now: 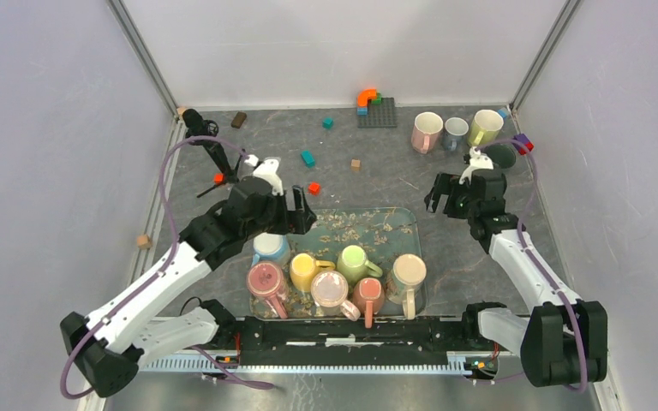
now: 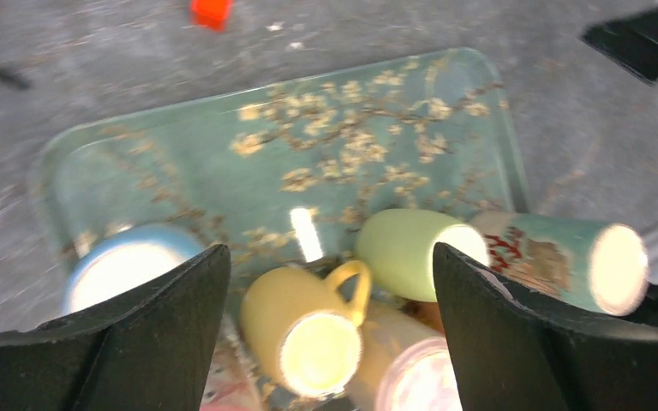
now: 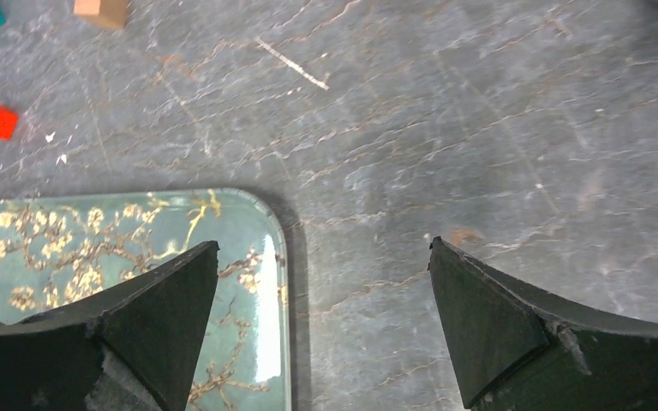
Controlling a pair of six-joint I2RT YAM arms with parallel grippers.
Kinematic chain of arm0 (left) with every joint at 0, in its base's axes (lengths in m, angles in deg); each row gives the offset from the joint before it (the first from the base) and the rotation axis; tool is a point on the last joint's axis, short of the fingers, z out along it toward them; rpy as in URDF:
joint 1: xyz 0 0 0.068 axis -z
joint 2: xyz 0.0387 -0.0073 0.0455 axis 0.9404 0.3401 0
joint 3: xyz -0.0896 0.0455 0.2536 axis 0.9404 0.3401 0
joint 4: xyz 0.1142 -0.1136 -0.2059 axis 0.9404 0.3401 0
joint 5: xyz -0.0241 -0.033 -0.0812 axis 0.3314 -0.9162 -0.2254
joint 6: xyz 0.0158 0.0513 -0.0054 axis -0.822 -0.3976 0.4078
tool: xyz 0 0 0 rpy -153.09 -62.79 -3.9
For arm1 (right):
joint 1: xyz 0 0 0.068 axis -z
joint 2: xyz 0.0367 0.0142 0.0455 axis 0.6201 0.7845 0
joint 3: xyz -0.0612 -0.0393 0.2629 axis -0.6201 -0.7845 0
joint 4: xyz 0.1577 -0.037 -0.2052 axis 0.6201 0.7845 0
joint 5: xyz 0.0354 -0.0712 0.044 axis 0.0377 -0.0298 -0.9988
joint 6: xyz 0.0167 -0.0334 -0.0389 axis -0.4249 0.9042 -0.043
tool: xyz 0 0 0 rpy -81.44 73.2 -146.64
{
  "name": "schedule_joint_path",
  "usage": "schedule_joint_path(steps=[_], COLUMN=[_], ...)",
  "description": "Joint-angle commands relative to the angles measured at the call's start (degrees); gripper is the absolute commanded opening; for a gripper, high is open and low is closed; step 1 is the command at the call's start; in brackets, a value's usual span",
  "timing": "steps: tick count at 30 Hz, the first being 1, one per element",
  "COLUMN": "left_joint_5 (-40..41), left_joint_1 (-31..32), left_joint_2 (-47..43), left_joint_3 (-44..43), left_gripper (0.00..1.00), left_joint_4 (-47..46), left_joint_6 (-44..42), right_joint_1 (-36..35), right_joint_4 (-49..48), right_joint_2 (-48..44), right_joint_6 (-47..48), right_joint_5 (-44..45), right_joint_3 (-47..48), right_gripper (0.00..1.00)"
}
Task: Turn the mug right side up
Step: Place the cup at the corner of the board.
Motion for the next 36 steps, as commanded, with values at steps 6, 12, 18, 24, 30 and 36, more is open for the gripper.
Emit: schedule_joint_path(steps=[6, 12, 18, 24, 30, 36], left_joint_5=[21.03, 20.91, 18.83, 16.16, 11.19, 6.22], left_joint_1=[-0.57, -1.99, -2.11, -2.52, -2.81, -2.78], left_joint_2=[-5.99, -2.83, 0.05, 3.82, 6.40, 11.64], left_joint_3=[2.49, 3.64, 6.39, 8.36, 8.22, 5.15], left_gripper=[1.00, 1.00, 1.00, 1.00, 1.00, 1.00], left_joint_4=[17.78, 21.15, 19.39, 14.54, 7.75, 1.60], left_joint_6=[7.82, 10.86, 12.72, 12.17, 13.67, 15.92], right_joint_1=[-3.44, -3.86, -3.95, -4.01, -4.02, -4.08], right_joint_4=[-5.70, -6.52, -7.42, -8.30, -7.72, -7.64], right_joint_2=[-0.29, -0.29, -0.27, -0.27, -0.09, -0.25], right_joint_6=[-0.90, -0.66, -0.64, -1.18, -0.73, -0.78], right_joint_5=[-4.02, -6.25, -7.76, -8.81, -9.01, -9.22], right_joint_3=[-1.97, -2.19, -3.75, -4.24, -3.79, -3.94], right_gripper=[0.98, 0.98, 0.98, 0.98, 0.98, 0.98])
